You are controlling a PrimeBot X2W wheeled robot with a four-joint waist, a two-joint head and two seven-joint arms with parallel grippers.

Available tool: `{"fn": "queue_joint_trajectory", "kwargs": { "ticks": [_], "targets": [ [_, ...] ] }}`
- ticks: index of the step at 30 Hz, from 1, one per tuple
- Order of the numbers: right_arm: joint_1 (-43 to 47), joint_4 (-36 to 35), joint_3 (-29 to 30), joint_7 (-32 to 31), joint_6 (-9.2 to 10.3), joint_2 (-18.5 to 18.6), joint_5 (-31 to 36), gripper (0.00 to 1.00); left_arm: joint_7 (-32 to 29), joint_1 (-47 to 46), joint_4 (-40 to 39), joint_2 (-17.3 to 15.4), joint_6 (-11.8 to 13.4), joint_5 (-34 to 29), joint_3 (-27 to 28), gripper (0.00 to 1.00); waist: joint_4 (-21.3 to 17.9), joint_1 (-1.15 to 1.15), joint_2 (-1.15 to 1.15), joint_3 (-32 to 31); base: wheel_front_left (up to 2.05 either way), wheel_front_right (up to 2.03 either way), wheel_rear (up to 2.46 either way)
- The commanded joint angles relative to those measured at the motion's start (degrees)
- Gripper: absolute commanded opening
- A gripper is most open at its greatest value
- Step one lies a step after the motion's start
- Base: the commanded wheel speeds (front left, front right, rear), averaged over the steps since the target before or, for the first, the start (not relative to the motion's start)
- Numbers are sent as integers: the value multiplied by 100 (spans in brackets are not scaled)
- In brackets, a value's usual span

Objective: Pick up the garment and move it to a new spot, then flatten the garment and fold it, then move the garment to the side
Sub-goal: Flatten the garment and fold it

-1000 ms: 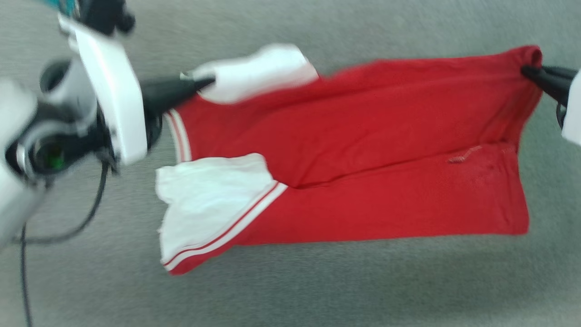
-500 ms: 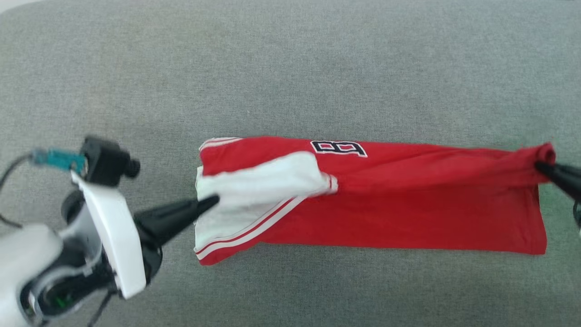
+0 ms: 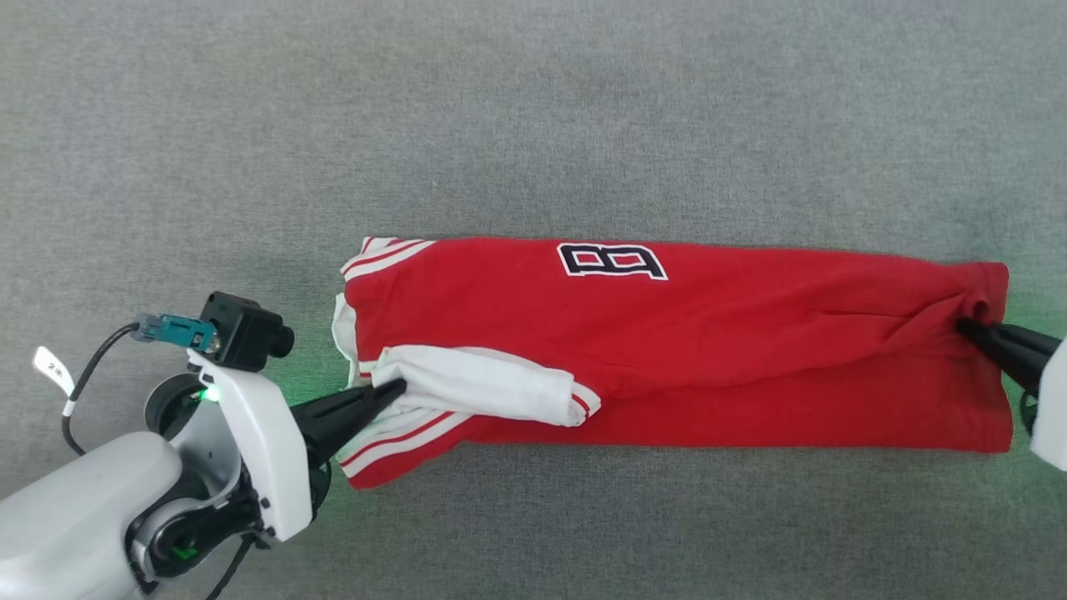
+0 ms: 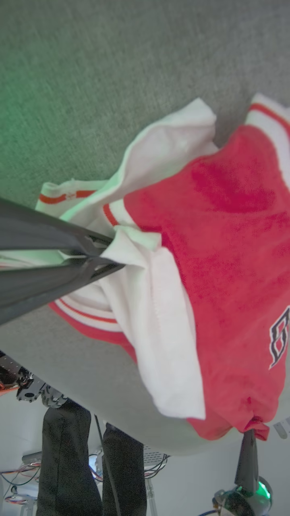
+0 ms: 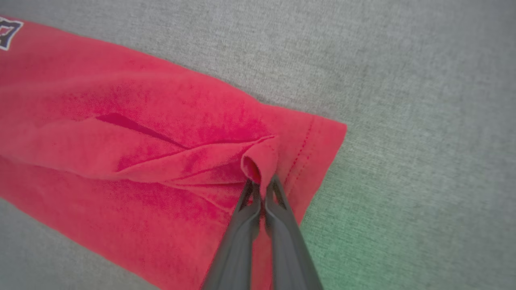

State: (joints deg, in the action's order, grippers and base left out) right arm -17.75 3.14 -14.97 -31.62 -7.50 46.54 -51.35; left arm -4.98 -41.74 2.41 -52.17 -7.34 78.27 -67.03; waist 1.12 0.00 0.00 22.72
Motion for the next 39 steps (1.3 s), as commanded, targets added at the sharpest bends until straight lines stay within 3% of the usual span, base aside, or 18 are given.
{"fn": "queue_joint_trajectory", "kwargs": {
  "ticks": [1, 4, 5, 6, 7, 8, 10, 12, 13, 18, 23, 27, 30, 35, 39],
  "targets": [
    [-46, 62, -13, -43, 1, -107, 19, 0, 103, -29, 112, 78, -21, -24, -3, 0, -25, 0, 0, 60, 0, 0, 0],
    [-94, 131, -20, -49, 1, -219, 46, 0, 229, -50, 277, 185, -16, -44, -47, 0, -37, 0, 0, 144, 0, 0, 0],
    [-99, 156, -6, -39, 1, -257, 42, 12, 271, -59, 349, 209, -16, -70, -57, 5, -35, 0, 0, 158, 0, 0, 0],
    [-98, 152, 7, -28, 1, -272, 58, 34, 305, -69, 406, 232, -7, -129, -88, 12, -35, 0, 0, 169, 0, 0, 0],
    [-102, 142, 52, 11, 1, -278, 76, 50, 356, -78, 468, 244, -2, -179, -108, 21, -34, 0, 0, 177, 0, 0, 0],
    [-90, 135, 112, 32, 1, -281, 82, 100, 423, -82, 545, 254, -2, -224, -105, 33, -32, 0, 0, 179, 0, 0, 0],
    [5, 62, 187, -23, 1, -245, 43, 100, 579, -59, 586, 263, -1, -267, -96, 48, -25, 0, 0, 160, 0, 0, 0],
    [156, -38, 283, -159, 1, -171, -51, 100, 796, 21, 577, 267, -2, -247, -40, 92, -8, 0, 0, 121, 0, 0, 0],
    [224, -95, 352, -224, 1, -132, -102, 100, 898, 76, 564, 264, -3, -278, -37, 100, 6, 0, 0, 92, 0, 0, 0],
    [671, -328, 907, -707, 1, 18, -434, 100, 1645, 443, 602, 341, 104, -323, 100, 100, 160, 0, 0, -55, 0, 0, 0],
    [797, -83, 1282, -1077, 1, -268, -552, 100, 1977, 837, 706, 608, 264, -368, 430, 100, 362, 0, 0, -149, 0, 0, 0],
    [787, 118, 1372, -1304, 1, -409, -499, 100, 2018, 1099, 785, 899, 313, -435, 888, 100, 529, 0, 0, -201, 0, 0, 0],
    [849, 341, 1429, -1490, 1, -533, -428, 100, 2022, 1498, 889, 1261, 269, -696, 1582, 100, 695, 0, 0, -267, 0, 0, 0],
    [892, 604, 1566, -1690, 1, -730, -296, 100, 2022, 2116, 1062, 1859, 301, -1623, 2849, 100, 849, 0, 0, -372, 0, 0, 0],
    [856, 701, 1622, -1827, 0, -920, -178, 100, 2022, 2523, 1081, 2368, 451, -2866, 3760, 100, 880, 0, 0, -431, 0, 0, 0]
  ]
}}
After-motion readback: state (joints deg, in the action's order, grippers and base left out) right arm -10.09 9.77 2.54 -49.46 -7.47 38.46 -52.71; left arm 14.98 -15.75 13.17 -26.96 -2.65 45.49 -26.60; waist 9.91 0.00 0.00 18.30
